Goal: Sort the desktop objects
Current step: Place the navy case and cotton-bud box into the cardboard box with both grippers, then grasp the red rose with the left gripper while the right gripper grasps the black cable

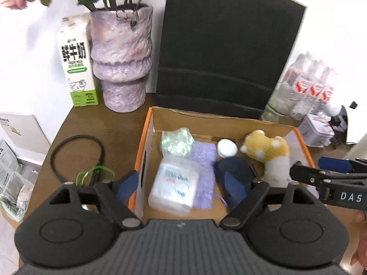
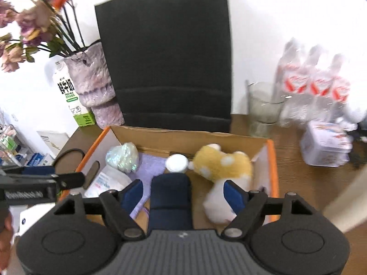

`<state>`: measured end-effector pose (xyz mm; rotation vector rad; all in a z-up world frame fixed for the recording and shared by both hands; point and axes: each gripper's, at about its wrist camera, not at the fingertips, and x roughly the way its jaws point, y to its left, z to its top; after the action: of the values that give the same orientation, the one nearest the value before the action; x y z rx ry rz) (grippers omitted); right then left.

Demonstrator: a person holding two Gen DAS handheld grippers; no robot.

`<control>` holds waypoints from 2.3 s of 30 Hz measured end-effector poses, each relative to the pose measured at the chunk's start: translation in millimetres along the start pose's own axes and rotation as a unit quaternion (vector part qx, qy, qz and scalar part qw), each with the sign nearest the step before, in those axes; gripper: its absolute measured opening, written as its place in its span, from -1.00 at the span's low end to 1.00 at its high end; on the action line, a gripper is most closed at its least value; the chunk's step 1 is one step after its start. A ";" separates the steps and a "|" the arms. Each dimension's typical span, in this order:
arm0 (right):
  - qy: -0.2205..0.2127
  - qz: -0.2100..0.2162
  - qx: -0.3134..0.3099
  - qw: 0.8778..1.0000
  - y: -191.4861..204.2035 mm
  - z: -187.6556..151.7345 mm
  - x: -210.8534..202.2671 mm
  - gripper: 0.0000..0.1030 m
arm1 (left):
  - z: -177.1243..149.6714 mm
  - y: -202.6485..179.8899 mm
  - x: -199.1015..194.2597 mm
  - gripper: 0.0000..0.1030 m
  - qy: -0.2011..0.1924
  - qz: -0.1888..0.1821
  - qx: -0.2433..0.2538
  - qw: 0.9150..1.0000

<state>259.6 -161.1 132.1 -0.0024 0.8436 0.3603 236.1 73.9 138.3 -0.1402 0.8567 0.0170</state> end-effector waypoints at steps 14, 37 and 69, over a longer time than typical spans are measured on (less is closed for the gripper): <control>-0.097 -0.034 -0.041 0.994 12.9 -212.9 -94.2 0.60 | -217.8 -29.3 -104.8 1.00 -0.121 -0.014 0.029 0.992; -0.143 -0.013 -0.054 0.988 33.8 -356.1 -137.9 0.74 | -356.5 -43.3 -116.2 1.00 -0.152 0.036 0.074 0.985; -0.072 -0.002 -0.069 0.995 10.4 -224.9 -12.9 -0.41 | -270.3 -20.3 -57.6 -0.33 -0.121 0.008 0.023 0.992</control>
<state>84.3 -187.7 -7.3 -0.1051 0.6750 0.4105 -3.5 21.0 9.4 -0.0853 0.6154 0.0288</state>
